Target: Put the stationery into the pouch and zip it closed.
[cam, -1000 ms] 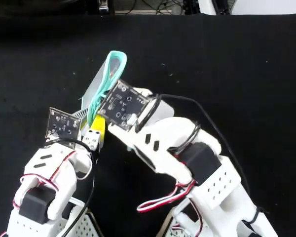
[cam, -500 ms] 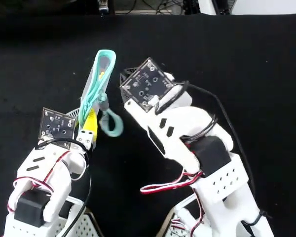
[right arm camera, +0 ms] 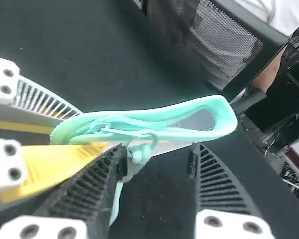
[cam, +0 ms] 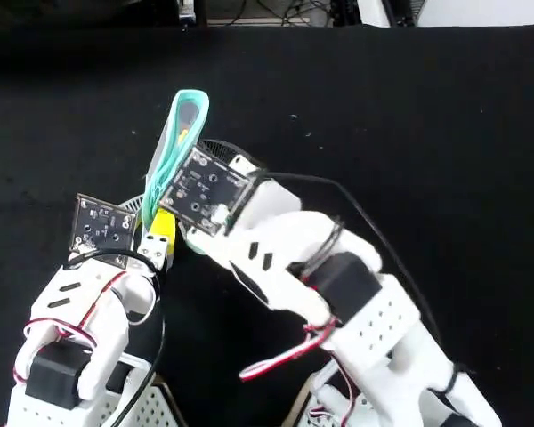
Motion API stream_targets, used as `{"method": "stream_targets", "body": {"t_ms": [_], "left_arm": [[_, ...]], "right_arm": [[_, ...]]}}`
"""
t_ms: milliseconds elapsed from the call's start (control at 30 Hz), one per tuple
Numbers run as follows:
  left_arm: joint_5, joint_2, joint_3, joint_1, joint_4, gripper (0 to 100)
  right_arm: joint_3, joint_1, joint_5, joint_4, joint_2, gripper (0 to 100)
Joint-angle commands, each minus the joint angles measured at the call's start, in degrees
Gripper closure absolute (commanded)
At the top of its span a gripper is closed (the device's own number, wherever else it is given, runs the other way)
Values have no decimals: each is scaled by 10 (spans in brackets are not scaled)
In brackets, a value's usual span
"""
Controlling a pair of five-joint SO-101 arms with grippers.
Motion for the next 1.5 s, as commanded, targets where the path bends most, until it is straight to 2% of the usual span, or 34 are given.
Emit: {"method": "stream_targets", "body": {"t_ms": [0, 233, 433, 500, 567, 733, 1033, 1467], "left_arm": [[-4, 9, -2, -11, 10, 970], [-2, 9, 1, -7, 10, 970], [-2, 9, 1, -7, 11, 970], [-2, 9, 1, -10, 11, 970], [-2, 9, 1, -10, 11, 970], [-2, 9, 1, -10, 11, 970], [-2, 9, 1, -7, 8, 970], [-2, 9, 1, -8, 10, 970]], "right_arm": [[-2, -7, -5, -21, 27, 786], [-2, -4, -5, -23, 69, 787], [-3, -4, -10, -77, 71, 798], [-5, -4, -6, -83, 71, 872], [-2, -4, -10, -87, 71, 993], [-2, 1, -6, -85, 65, 987], [-1, 64, -6, -89, 6, 987], [-2, 62, -10, -110, 47, 978]]}}
